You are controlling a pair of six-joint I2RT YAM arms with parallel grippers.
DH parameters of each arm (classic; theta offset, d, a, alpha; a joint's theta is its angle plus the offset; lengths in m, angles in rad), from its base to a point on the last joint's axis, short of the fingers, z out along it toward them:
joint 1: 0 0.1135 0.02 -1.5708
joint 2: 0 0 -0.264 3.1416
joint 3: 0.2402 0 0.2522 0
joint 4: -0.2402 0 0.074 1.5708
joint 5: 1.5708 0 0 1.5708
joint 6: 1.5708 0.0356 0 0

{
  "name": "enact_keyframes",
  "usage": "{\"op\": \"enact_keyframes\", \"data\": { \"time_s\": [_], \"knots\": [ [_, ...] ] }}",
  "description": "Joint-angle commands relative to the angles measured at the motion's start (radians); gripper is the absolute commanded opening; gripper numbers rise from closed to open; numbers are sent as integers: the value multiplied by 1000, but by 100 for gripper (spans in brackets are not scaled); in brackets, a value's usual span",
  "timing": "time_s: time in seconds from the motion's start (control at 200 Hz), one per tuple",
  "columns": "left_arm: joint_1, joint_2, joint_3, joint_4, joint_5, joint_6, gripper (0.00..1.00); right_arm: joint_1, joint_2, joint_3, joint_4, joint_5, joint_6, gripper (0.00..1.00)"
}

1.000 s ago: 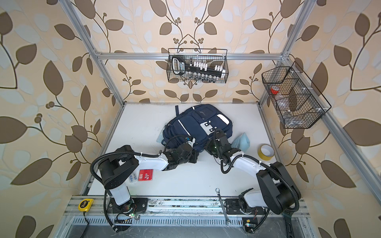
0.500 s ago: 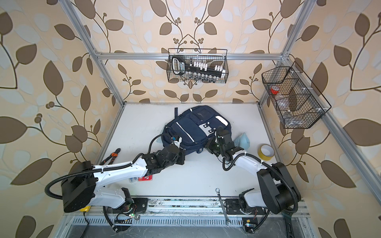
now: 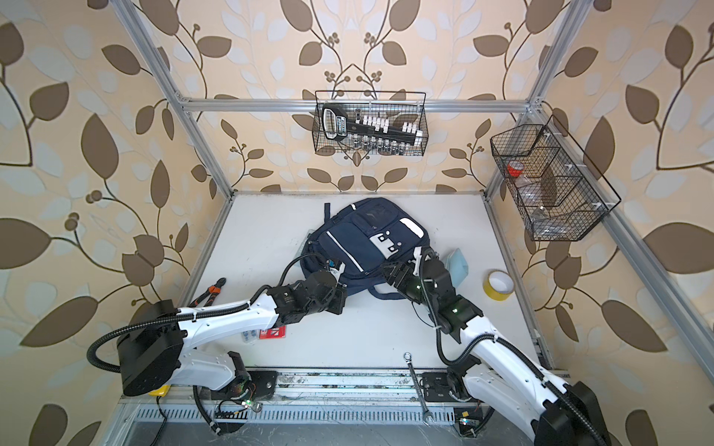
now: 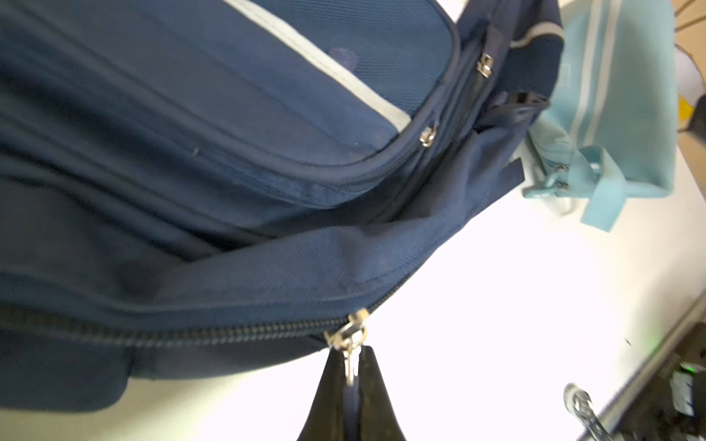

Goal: Pack books, pencil case, and school supplies into a backpack
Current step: Zip the student bag at the center of the table.

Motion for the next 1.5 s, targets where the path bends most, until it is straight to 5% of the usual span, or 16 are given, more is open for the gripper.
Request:
{"op": "enact_keyframes", "data": {
  "time_s": [0.0, 0.115, 0.39, 0.575, 0.645, 0.8, 1.045, 1.29, 1.494],
  "knots": [
    [-56, 5, 92, 75, 44, 54, 0, 52, 23, -52, 90, 76, 232, 74],
    [-65, -10, 105, 70, 26, 44, 0, 137, 71, -3, 58, 180, 297, 72],
    [-95, -6, 143, 72, 56, 64, 0, 181, 236, 33, 139, 186, 353, 59],
    [-102, -5, 137, 90, 70, 68, 0, 182, 322, 25, 208, 166, 374, 23],
    [-102, 0, 138, 75, 57, 76, 0, 179, 335, 32, 206, 174, 360, 0],
    [-100, -15, 172, -174, -160, 76, 0, 78, 250, 16, 74, 195, 276, 0],
    [-75, -98, 90, -383, -294, 17, 0, -196, 173, -33, -21, 56, 90, 0],
    [143, -45, 76, -374, -239, -37, 0, -281, 158, -73, -27, -14, 9, 0],
    [240, 45, 95, -312, -222, -40, 0, -372, 163, -77, -27, -101, -74, 0]
  ]
}}
